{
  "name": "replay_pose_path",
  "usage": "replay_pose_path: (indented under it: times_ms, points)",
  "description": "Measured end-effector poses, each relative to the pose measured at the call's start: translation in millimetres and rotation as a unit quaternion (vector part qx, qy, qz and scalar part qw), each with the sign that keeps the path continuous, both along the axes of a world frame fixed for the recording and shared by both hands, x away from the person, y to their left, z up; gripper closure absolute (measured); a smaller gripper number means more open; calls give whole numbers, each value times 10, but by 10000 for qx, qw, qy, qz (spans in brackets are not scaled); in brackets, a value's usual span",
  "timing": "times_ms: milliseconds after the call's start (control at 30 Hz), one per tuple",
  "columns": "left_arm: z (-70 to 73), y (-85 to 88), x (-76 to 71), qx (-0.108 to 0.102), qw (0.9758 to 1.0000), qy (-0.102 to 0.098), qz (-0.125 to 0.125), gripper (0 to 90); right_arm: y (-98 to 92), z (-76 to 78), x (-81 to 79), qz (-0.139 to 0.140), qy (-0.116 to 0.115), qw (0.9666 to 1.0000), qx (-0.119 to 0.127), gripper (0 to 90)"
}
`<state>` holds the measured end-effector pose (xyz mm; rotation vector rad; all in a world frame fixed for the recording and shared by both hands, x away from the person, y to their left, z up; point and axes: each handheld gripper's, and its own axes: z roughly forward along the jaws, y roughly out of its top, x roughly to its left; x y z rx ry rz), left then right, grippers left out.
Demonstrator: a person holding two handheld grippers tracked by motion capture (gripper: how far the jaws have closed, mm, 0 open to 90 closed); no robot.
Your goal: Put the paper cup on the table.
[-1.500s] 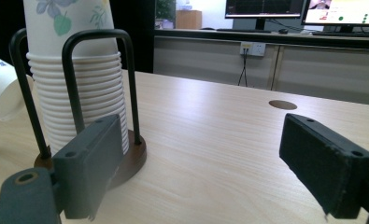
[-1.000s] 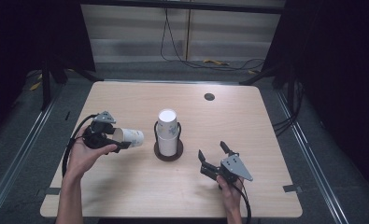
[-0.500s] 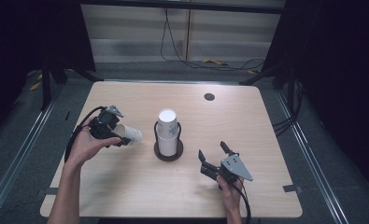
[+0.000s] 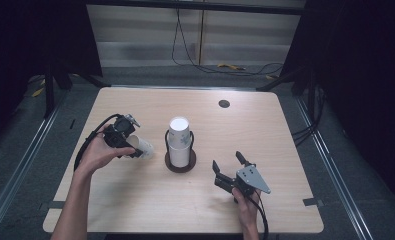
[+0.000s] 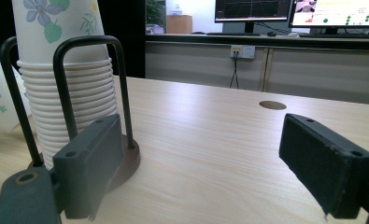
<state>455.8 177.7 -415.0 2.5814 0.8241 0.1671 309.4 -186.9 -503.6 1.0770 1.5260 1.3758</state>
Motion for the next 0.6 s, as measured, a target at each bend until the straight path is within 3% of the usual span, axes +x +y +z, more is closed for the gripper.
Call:
replay_pose_path:
  times_ms: [367,600]
  points:
    - [-81,-92,78,212,9997,-12,123,232,-6,1,6,0,40,10000,41,129]
    - [-89,-130,116,90,9998,-45,152,214,-9,3,8,-7,69,10000,36,129]
